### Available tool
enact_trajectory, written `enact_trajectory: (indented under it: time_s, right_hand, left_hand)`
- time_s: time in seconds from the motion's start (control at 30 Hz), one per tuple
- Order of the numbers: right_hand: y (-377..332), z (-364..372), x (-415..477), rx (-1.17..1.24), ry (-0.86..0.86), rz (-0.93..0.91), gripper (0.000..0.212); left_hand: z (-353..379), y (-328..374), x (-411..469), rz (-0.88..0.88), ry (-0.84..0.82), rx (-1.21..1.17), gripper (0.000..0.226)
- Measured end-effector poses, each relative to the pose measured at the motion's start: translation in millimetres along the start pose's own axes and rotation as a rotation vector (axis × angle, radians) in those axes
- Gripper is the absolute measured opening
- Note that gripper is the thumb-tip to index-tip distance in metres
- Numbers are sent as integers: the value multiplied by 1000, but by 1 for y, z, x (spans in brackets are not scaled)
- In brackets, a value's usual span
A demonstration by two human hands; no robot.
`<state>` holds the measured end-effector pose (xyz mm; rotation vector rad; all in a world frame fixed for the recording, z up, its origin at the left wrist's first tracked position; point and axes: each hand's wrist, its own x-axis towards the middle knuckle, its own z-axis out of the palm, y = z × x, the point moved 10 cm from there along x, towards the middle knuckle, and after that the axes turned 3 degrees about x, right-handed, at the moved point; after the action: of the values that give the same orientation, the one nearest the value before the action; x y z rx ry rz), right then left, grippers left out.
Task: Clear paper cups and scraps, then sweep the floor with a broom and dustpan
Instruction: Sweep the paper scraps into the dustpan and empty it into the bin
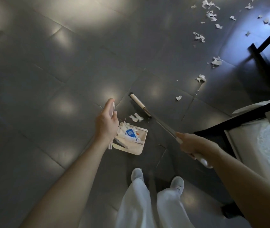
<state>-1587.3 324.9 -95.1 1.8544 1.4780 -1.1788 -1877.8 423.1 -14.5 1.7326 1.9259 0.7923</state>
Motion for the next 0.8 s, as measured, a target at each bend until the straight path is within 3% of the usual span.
enact_trajectory:
  time_s: [0.1, 0.2, 0.5, 0.8]
  right_hand:
    - [-7, 26, -4, 103, -128, -40, 73]
    - [-7, 42, -20, 198, -226, -66, 60]
    - [-4, 6, -49, 141, -158, -104, 74]
    - [-35, -17, -25, 163, -125, -90, 73]
  left_hand:
    - [1, 0, 13, -2, -5, -12, 40]
    - [4, 0, 19, 0, -25, 6, 40]
    - [-10, -7, 1, 43, -17, 48, 38]
    - [-37, -44, -26, -63, -8, 61, 37]
